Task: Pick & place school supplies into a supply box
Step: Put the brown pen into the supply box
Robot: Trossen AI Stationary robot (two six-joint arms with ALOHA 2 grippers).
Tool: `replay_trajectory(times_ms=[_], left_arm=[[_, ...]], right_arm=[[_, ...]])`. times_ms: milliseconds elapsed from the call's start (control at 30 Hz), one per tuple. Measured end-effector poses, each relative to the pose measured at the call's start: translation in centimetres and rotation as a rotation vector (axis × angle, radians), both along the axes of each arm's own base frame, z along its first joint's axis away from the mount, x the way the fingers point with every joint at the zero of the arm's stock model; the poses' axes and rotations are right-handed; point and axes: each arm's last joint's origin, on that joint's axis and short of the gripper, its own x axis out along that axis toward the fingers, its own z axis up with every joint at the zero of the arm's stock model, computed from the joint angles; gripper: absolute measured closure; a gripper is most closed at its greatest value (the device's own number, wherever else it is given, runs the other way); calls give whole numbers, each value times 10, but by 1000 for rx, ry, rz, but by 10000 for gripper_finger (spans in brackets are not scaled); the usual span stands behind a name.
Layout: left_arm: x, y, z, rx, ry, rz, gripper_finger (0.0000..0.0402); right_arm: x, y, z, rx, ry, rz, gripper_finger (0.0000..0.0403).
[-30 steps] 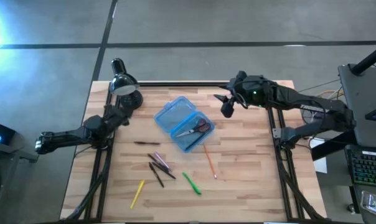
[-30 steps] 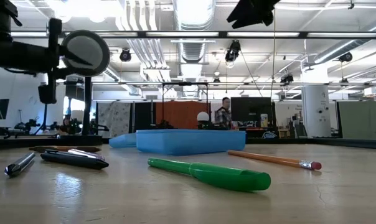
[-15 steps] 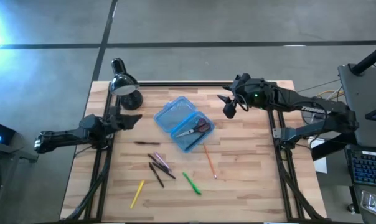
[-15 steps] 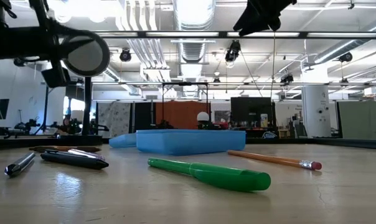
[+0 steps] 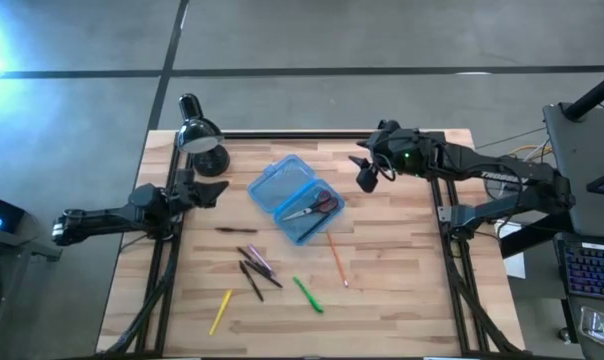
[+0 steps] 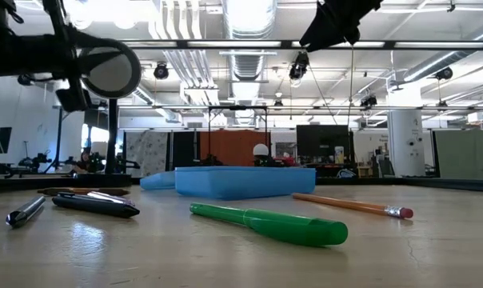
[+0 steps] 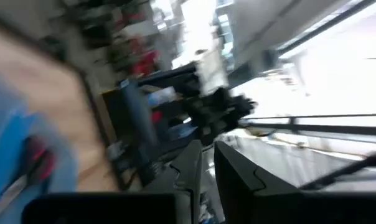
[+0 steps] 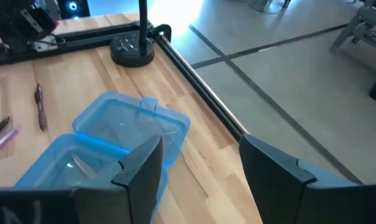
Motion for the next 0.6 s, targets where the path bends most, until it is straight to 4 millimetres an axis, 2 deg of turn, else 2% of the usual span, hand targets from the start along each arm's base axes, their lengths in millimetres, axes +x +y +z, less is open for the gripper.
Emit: replay_trajectory(times_ms=[100, 200, 333, 467, 533, 600], left_arm=[[-2, 0, 12, 80, -79, 28, 374], [-1, 2, 16, 99, -23, 104, 374], [1, 2, 26, 146, -3, 123, 374], [3, 0, 51, 286, -25, 85, 374], [7, -1, 64, 374, 26, 45, 375], [13, -2, 71, 445, 186, -23, 380]], right_arm=[[0, 0, 4, -3, -13, 0, 197], [0, 0, 7, 6, -26, -6, 197], [0, 0, 7, 28, -40, -20, 197], [0, 0, 7, 34, -43, -23, 197], [0, 0, 7, 34, -44, -24, 197], [0, 0, 8, 34, -48, -24, 197]])
